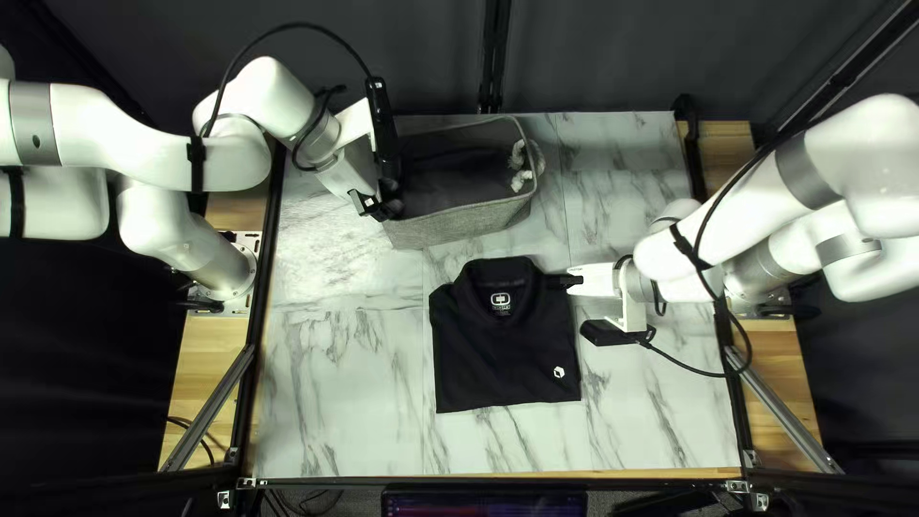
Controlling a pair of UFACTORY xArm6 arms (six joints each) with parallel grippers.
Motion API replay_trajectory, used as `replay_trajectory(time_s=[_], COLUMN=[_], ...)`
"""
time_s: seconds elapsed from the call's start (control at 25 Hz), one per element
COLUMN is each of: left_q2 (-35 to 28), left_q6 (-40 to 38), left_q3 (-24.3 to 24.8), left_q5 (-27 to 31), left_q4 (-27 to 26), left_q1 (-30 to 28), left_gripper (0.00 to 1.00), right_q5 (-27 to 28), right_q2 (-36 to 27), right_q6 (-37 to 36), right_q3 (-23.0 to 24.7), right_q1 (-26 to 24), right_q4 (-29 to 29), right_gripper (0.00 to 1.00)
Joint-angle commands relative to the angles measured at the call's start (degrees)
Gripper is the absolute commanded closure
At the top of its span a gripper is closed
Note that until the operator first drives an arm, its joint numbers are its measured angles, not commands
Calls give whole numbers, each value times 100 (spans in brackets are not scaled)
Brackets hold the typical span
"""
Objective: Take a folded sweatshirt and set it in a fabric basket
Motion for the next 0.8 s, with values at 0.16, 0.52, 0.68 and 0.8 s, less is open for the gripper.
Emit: replay_trajectory(time_s=[0.16, 0.52, 0.68, 0.8], left_q2=[0, 261, 738, 1066], left_q6=[0, -912, -1697, -2105], left_q3=[0, -382, -393, -247], left_q5=[0, 48, -384, -827], left_q4=[0, 603, 1054, 1205], left_q1=[0, -540, -1097, -1430], left_gripper=[0, 0, 0, 0], right_q5=[-2, -32, 12, 25], right_q2=[213, 56, 5, -2], right_q6=[-643, -1307, -1427, -1470], right_q3=[-189, -110, -79, -69], right_q1=[85, 68, 113, 120], right_q4=[796, 1623, 1810, 1858], right_gripper=[100, 100, 100, 100])
